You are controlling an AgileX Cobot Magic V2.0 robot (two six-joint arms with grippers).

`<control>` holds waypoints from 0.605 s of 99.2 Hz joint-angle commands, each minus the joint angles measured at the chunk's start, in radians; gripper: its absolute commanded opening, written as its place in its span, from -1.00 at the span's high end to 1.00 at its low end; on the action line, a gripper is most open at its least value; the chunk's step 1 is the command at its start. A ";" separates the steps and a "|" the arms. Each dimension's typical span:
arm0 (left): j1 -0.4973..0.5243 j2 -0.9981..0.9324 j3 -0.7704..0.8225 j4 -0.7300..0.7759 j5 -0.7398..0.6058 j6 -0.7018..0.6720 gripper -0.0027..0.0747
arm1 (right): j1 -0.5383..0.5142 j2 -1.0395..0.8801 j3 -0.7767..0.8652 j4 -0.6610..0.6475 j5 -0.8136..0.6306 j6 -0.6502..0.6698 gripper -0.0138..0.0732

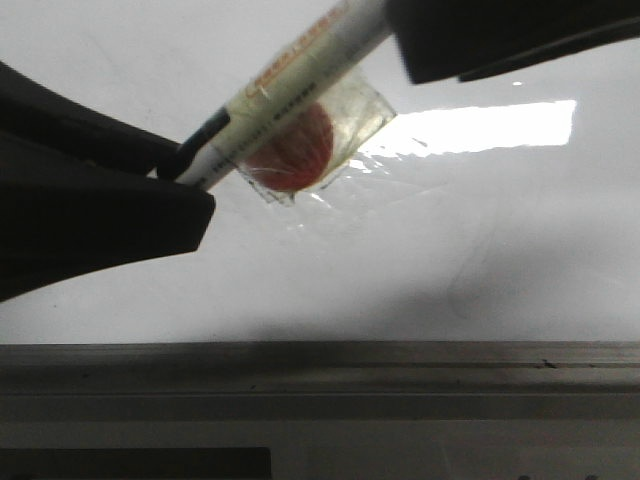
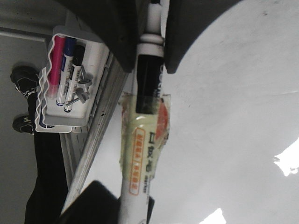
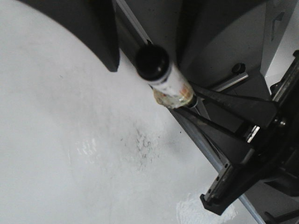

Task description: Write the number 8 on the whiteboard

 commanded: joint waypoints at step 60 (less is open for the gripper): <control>-0.001 0.016 -0.034 -0.017 -0.108 -0.001 0.43 | 0.015 0.115 -0.081 0.076 -0.092 0.005 0.83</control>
